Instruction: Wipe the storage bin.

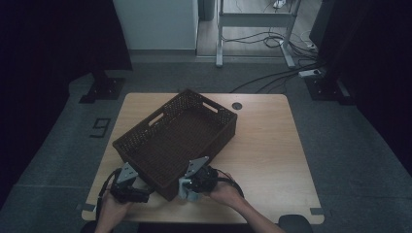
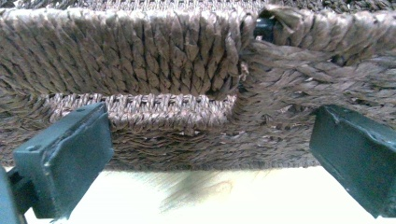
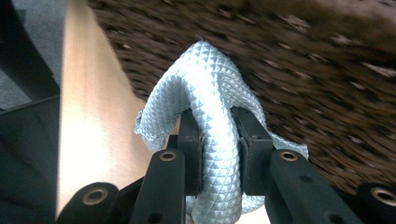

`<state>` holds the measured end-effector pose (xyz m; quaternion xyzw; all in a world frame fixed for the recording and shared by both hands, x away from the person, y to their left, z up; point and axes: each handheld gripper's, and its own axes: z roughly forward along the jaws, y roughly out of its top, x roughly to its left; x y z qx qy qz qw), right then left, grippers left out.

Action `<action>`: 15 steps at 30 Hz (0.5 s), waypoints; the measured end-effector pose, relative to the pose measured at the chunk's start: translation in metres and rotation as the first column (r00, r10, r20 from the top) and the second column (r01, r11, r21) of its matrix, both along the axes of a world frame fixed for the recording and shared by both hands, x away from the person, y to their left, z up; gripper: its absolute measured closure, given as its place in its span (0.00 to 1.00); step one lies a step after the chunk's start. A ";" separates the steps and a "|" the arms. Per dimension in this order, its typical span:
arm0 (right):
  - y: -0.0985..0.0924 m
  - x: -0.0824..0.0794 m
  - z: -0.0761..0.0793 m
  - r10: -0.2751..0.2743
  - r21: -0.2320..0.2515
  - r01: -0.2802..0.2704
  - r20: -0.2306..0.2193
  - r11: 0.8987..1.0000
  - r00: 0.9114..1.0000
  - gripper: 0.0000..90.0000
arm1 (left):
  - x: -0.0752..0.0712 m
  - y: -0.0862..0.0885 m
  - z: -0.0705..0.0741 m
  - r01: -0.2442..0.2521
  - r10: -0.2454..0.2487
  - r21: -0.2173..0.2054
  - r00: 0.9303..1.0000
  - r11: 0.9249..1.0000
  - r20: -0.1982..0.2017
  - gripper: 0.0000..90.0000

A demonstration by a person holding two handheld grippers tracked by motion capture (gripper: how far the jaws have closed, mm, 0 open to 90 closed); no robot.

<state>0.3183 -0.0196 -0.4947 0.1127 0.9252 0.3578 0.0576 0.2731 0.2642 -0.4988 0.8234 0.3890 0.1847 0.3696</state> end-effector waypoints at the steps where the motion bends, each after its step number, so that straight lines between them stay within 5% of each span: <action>1: -0.003 0.003 0.000 -0.017 -0.003 0.017 -0.002 1.000 1.000 0.81 | 0.000 0.000 0.000 0.001 -0.001 -0.002 1.000 1.000 0.000 0.00; 15: -0.030 0.028 0.001 -0.109 -0.008 0.109 -0.002 0.994 0.994 0.81 | 0.000 0.001 0.000 0.002 -0.002 -0.003 1.000 1.000 -0.002 0.00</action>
